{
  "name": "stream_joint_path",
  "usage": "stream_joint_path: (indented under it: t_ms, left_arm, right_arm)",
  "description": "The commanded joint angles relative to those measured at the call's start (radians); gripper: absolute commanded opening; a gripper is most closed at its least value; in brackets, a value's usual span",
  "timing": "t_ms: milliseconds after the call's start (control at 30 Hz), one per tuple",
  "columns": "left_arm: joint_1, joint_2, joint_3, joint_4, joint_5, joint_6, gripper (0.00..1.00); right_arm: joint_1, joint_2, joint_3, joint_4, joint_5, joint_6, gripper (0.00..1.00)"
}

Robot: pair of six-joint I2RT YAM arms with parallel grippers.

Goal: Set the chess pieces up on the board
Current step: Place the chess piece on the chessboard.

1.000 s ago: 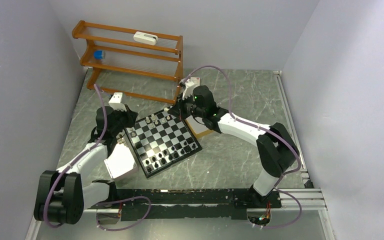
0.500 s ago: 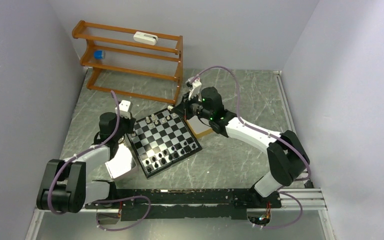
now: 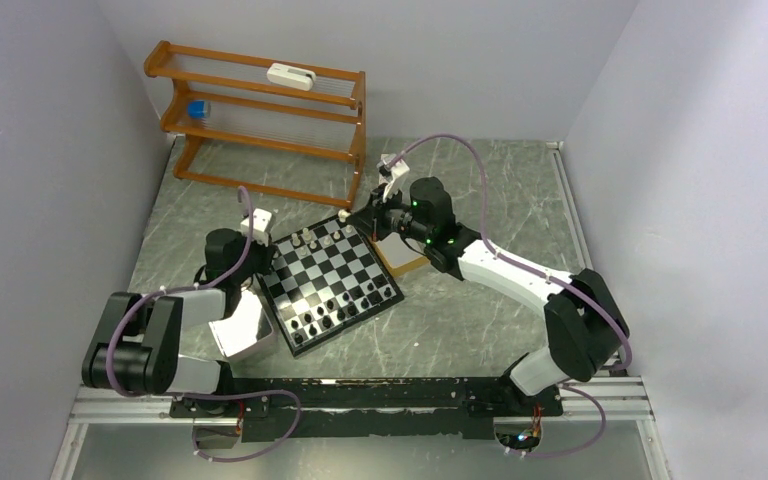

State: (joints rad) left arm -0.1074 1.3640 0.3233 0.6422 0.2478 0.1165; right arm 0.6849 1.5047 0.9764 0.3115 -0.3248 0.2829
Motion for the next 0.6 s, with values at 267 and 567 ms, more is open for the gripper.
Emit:
stream_joint_path:
  t_ms: [267,567]
  left_arm:
    - [0.003,0.072,0.068,0.026,0.069,0.069,0.06]
    - [0.003,0.093,0.094,-0.008,0.078,0.081,0.08]
  right_arm:
    - [-0.007,-0.022,-0.013,0.050,0.007,-0.018,0.00]
    - [-0.007,-0.034,-0.013,0.049,0.011,-0.025,0.00]
